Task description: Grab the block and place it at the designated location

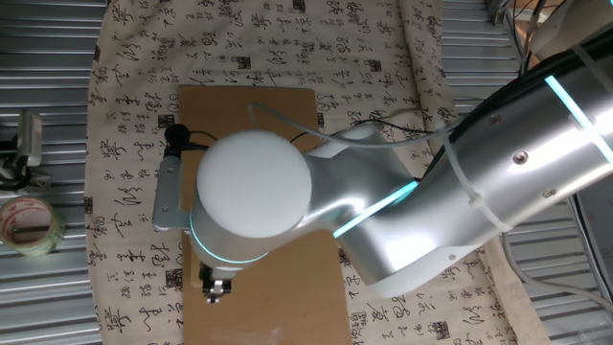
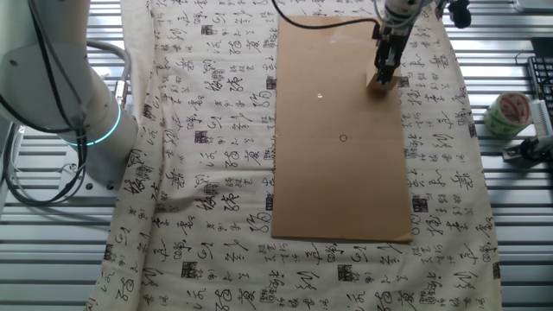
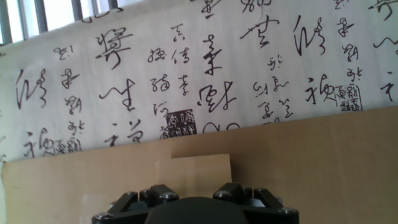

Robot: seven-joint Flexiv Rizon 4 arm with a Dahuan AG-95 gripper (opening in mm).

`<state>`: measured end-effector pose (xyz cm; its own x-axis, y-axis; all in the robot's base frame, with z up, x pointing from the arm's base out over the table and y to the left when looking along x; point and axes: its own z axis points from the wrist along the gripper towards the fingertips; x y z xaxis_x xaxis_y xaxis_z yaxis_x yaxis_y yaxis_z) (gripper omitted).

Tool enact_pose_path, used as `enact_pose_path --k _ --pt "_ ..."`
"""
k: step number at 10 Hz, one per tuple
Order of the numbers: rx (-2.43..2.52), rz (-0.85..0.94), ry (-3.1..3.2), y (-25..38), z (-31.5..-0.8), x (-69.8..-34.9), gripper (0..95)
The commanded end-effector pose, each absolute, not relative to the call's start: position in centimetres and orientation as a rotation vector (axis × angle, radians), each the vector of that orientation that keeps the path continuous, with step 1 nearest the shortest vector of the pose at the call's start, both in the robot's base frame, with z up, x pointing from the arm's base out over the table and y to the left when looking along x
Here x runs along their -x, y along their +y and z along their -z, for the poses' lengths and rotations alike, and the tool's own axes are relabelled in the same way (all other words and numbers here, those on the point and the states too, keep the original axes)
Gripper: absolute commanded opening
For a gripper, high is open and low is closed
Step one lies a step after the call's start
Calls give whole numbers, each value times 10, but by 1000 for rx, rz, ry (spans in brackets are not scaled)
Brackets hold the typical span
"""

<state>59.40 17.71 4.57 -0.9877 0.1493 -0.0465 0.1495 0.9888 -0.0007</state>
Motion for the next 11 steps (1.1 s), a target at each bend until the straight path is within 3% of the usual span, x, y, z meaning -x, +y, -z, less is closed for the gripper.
enact_pose_path --k 1,11 --pt "-212 6 3085 174 -45 -591 0" --pt "-135 -25 3094 152 -55 -579 0"
